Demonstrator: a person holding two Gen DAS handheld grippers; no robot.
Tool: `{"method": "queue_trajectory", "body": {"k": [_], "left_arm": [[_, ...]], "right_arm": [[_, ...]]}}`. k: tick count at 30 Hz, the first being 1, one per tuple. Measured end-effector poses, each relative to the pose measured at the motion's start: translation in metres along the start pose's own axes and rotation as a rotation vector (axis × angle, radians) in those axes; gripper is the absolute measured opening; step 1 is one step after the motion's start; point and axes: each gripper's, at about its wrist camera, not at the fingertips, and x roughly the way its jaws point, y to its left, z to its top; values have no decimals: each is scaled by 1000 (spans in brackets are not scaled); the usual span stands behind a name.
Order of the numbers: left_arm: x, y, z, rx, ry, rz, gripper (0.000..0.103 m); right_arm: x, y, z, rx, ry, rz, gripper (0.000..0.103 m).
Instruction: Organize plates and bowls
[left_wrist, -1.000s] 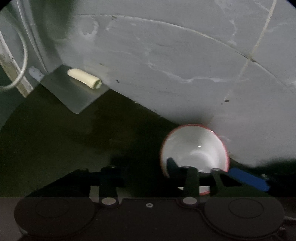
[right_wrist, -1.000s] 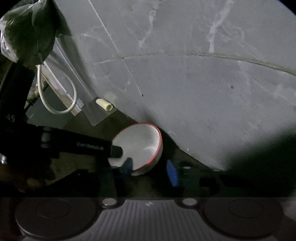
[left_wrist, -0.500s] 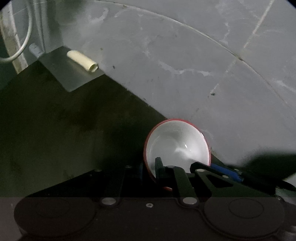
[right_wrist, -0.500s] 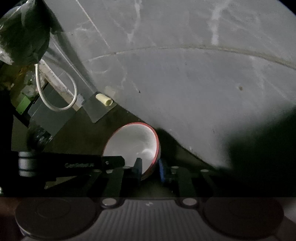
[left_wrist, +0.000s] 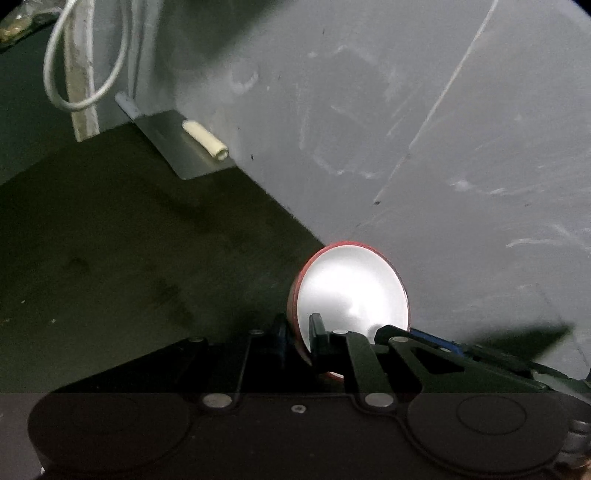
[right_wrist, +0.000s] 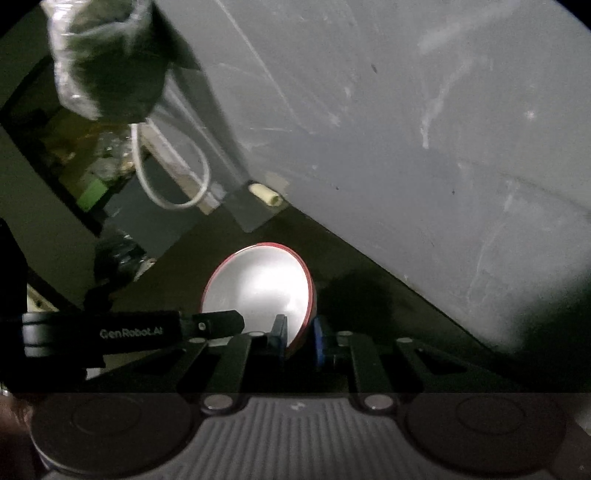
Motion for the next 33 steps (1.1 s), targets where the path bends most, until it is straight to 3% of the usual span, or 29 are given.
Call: {"method": "queue_trajectory", "body": {"k": [13, 33], "left_arm": [[-60, -16, -31, -42, -106, 3, 12], [-111, -6, -89, -146, -140, 18, 13]], "right_arm": [[-58, 17, -7, -84, 13, 75, 16], [-94, 35, -26, -221, 120, 213, 16]]}}
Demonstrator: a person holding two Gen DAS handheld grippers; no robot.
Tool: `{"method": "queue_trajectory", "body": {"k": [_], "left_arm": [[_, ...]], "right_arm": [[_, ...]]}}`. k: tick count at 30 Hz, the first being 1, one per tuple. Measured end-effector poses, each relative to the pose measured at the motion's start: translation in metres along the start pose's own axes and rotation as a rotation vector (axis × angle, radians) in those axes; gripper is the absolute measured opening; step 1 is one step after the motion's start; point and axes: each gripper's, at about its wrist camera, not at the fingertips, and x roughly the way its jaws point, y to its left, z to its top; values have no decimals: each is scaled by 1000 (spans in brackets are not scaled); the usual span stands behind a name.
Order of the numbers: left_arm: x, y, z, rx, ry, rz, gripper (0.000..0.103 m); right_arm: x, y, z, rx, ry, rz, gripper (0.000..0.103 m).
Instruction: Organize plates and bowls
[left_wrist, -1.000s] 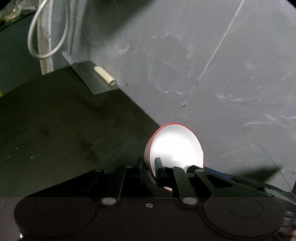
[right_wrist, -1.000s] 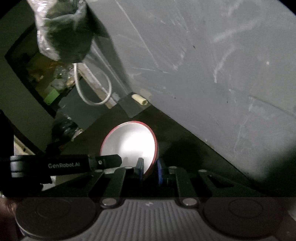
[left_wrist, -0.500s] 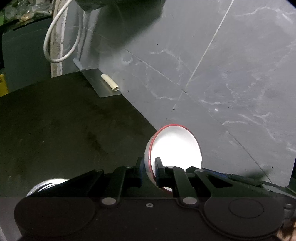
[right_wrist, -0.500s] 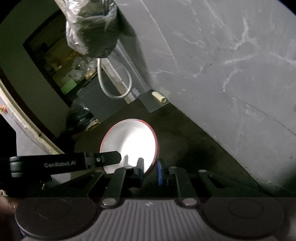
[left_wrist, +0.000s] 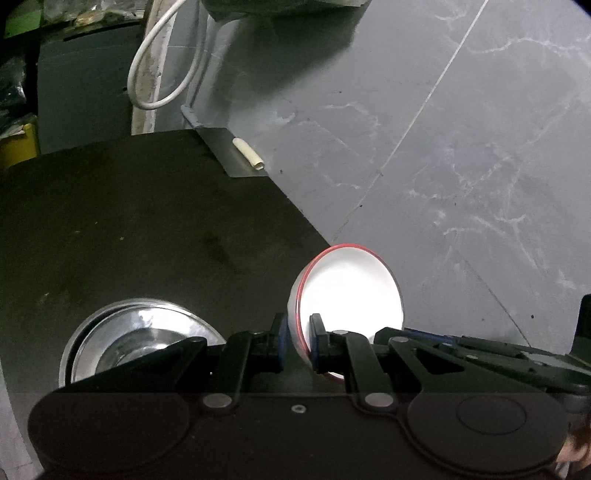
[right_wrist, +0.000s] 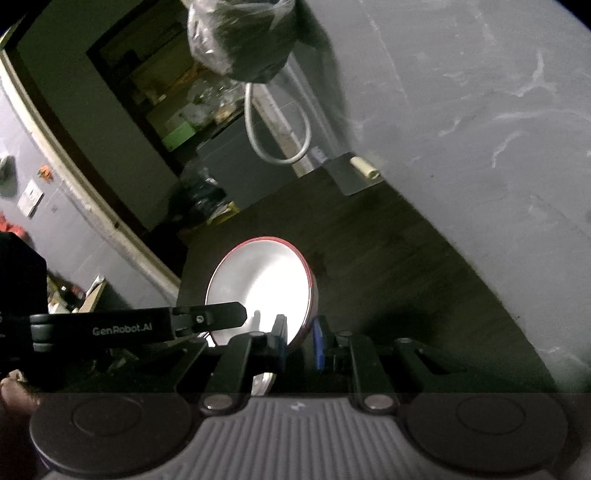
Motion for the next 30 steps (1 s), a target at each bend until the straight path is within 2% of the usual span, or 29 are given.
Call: {"method": "queue_trajectory", "body": {"k": [8, 30], "left_arm": [[-7, 7, -12, -17, 19, 0, 13], [-32, 22, -45, -75, 24, 17, 14]], "right_arm": [[1, 3, -13, 1, 57, 35, 16], [-3, 26, -30, -74, 131, 88, 16]]}}
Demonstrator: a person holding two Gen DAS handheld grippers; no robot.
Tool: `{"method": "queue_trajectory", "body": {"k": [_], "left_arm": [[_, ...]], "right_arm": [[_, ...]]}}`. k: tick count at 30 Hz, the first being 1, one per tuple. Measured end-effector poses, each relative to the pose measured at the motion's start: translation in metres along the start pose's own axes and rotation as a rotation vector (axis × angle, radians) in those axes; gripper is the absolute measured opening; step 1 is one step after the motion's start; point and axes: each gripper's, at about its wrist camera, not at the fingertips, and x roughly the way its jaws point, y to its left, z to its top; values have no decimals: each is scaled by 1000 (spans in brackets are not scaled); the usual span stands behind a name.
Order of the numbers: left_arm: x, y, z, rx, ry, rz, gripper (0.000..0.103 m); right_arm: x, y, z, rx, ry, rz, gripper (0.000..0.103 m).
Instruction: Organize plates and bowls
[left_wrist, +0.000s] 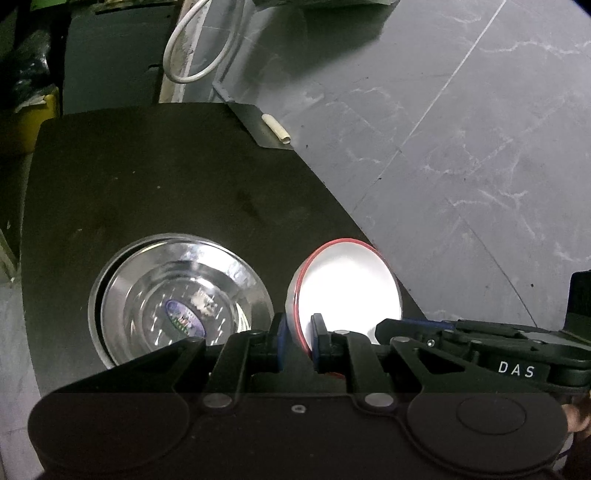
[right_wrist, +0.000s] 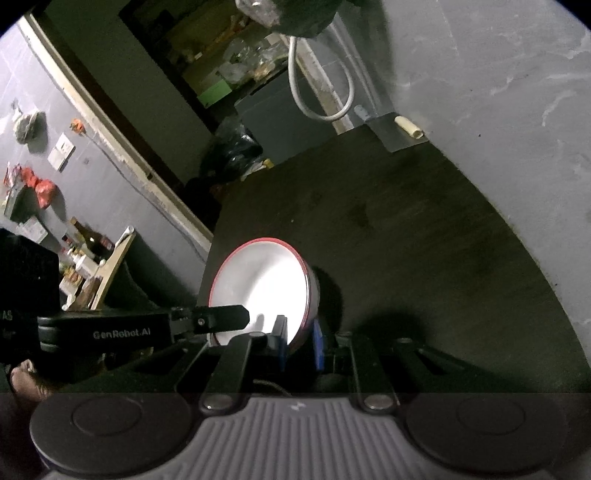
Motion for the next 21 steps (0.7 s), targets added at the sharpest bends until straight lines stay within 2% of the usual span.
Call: {"method": "queue_trajectory", "body": {"k": [11, 21], "left_arm": [[-7, 11, -23, -30, 35, 3, 15], [-12, 14, -29, -26, 43, 0, 15]], "right_arm": [[2, 10, -13, -43, 64, 18, 16], [3, 17, -19, -69, 103, 31, 17]]}}
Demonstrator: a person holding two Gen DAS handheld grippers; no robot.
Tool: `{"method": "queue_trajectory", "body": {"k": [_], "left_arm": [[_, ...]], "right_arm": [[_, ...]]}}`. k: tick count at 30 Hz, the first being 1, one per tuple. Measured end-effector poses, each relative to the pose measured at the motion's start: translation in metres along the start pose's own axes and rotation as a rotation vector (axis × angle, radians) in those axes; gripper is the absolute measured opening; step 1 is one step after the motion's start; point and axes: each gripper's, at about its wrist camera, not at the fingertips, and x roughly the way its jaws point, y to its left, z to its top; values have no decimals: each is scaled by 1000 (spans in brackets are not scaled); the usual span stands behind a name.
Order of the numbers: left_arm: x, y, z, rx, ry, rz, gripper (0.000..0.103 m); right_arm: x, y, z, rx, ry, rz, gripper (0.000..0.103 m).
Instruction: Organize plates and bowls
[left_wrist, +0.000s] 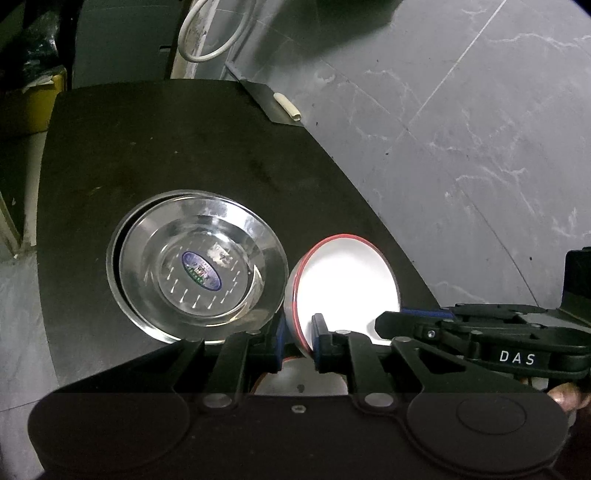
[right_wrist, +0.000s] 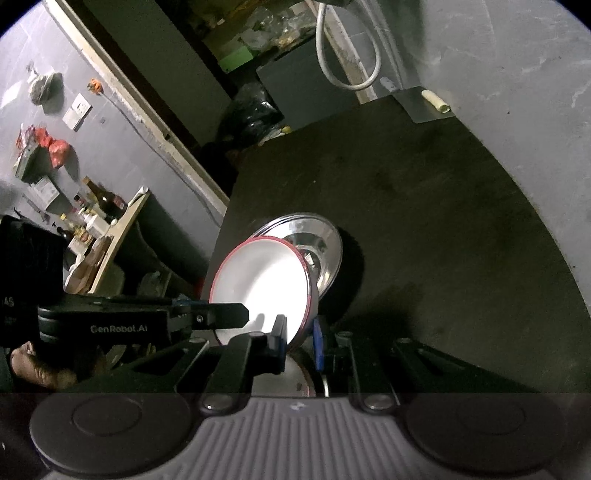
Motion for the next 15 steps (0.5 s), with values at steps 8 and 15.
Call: {"method": "queue_trajectory", "body": {"k": [8, 15], "left_arm": [[-2, 5, -11, -14, 19, 3, 16], [1, 7, -17, -27, 35, 3, 17]], "right_arm": [[4, 3, -2, -24, 46, 30, 17], [6, 3, -3, -20, 75, 44, 17]]}}
